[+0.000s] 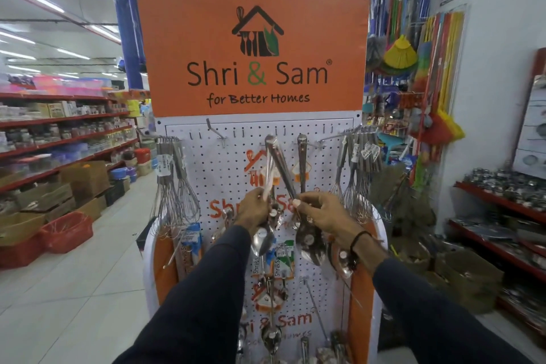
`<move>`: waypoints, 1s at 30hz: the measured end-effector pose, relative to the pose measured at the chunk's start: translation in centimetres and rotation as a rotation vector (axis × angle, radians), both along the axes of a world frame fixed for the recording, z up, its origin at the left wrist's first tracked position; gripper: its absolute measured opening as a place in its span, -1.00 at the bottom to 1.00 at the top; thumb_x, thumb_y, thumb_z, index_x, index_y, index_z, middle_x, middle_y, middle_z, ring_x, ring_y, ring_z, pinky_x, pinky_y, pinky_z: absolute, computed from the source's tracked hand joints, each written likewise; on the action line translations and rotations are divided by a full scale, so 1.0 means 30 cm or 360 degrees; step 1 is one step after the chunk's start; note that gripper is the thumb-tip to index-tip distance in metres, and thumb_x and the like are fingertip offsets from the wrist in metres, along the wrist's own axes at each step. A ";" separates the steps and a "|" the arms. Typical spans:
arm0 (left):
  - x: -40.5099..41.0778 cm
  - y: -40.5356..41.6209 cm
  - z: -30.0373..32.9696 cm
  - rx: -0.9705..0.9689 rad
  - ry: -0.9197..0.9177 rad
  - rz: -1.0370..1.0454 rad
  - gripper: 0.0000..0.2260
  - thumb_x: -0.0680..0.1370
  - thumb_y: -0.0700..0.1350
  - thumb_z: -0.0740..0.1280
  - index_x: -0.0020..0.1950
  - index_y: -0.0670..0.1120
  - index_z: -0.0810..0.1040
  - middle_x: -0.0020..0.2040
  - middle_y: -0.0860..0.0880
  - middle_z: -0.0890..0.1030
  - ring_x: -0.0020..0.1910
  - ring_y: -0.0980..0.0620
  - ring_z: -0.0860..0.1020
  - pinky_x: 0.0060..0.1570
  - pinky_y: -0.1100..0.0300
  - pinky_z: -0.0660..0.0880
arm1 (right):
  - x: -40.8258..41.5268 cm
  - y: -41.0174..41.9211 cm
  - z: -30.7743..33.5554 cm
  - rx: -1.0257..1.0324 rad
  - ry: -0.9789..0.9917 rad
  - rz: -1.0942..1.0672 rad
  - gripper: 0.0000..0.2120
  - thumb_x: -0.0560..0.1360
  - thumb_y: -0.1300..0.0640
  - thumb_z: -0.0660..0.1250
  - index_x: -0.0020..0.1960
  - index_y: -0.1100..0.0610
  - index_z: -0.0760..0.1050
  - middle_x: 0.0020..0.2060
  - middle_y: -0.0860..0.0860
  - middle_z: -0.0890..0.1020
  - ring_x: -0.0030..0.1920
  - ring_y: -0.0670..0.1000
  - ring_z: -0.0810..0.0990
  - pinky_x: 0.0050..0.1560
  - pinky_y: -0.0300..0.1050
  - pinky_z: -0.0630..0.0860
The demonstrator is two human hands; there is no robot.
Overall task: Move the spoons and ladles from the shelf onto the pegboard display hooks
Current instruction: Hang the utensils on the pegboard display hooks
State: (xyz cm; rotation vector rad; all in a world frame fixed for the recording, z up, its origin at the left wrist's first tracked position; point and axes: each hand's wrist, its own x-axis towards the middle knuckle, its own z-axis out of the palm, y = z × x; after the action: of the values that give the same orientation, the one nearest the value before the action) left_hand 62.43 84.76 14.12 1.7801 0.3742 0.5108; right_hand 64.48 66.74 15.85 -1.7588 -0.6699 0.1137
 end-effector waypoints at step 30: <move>0.014 -0.148 -0.154 0.1874 -0.0095 0.0461 -0.76 0.56 -0.15 0.21 0.17 -0.17 0.54 0.08 -0.13 0.57 -0.01 -0.10 0.56 -0.04 0.02 0.54 | 0.124 -0.084 -0.054 -0.0683 -0.0900 -0.0967 -0.81 0.42 -0.07 0.30 -0.27 0.02 0.54 -0.34 0.01 0.63 -0.27 0.11 0.62 -0.28 -0.14 0.47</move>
State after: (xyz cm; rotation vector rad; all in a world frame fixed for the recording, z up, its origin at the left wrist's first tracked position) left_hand 62.84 80.32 9.50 2.8402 0.3014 1.1377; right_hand 68.19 64.21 14.25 -2.3654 -0.4917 -0.7278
